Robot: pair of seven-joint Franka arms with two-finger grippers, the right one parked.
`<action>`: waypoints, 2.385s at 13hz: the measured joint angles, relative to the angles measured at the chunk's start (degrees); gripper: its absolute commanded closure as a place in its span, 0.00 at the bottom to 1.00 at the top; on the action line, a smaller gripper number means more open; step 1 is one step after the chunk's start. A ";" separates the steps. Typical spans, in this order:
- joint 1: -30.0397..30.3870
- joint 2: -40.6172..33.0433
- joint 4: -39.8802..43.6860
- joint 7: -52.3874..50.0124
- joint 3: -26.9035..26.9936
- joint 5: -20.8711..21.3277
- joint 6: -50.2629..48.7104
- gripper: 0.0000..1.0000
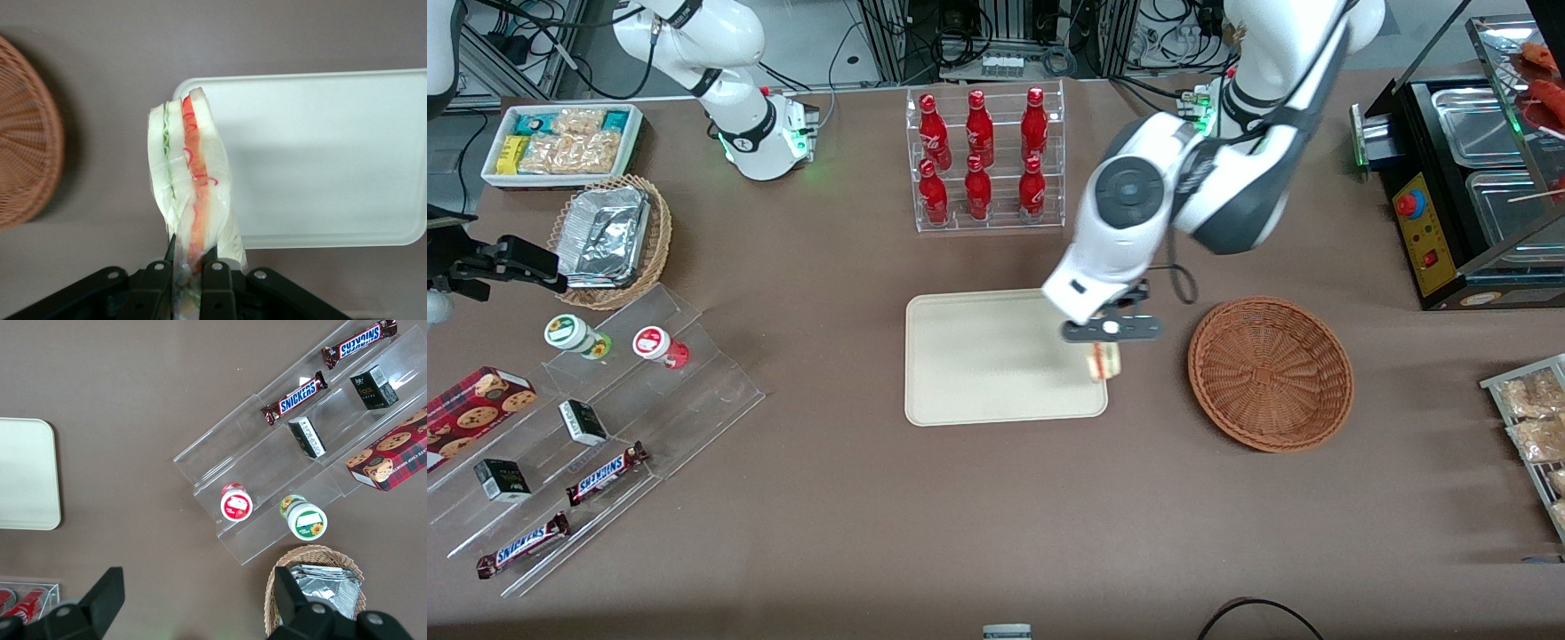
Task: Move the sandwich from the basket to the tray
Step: 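Carry the held sandwich over the cream tray, then lower the sandwich onto the tray and open the left gripper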
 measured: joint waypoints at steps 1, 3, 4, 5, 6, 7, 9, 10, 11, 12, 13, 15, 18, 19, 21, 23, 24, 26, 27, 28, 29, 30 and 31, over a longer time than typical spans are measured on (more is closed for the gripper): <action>-1.70 2.56 1.82 -1.55 0.01 0.02 0.66 1.00; -4.63 7.97 5.72 -3.60 0.05 0.51 1.47 1.00; -5.77 10.18 7.06 -4.60 0.05 1.11 2.22 1.00; -6.54 11.80 7.79 -5.25 0.07 1.68 3.57 1.00; -7.17 12.92 8.06 -5.41 0.08 2.27 5.09 1.00; -7.83 13.72 8.15 -5.64 0.08 3.22 6.35 1.00; -9.03 14.88 8.20 -6.87 0.09 4.78 7.81 1.00; -9.28 15.43 8.21 -7.08 0.10 5.32 8.27 1.00; -9.47 16.14 8.20 -7.11 0.10 6.12 9.38 1.00; -9.76 16.99 8.19 -7.11 0.10 6.82 11.09 1.00; -10.19 17.97 8.18 -7.12 0.10 7.20 12.38 1.00; -11.12 19.78 8.15 -7.12 0.10 7.56 13.65 1.00; -11.91 20.72 8.16 -7.12 0.13 8.04 13.88 0.01; -11.98 20.72 8.18 -7.11 0.15 8.08 13.87 0.00; -11.99 20.73 8.16 -7.11 0.20 8.08 13.83 0.00; -11.95 20.60 8.44 -7.15 0.40 8.07 13.43 0.00; -11.91 20.17 8.92 -7.24 0.57 8.06 12.16 0.00; -11.62 17.83 10.30 -8.61 0.99 7.98 7.66 0.00; -11.18 15.94 10.96 -9.25 1.24 7.96 5.16 0.00; -10.43 13.66 11.43 -9.60 1.41 7.66 2.84 0.00; -9.17 11.04 11.75 -9.74 1.55 6.79 0.80 0.00; -7.44 8.31 11.82 -9.74 1.62 5.72 -1.20 0.00; -5.58 5.64 11.85 -9.71 1.65 5.01 -3.85 0.00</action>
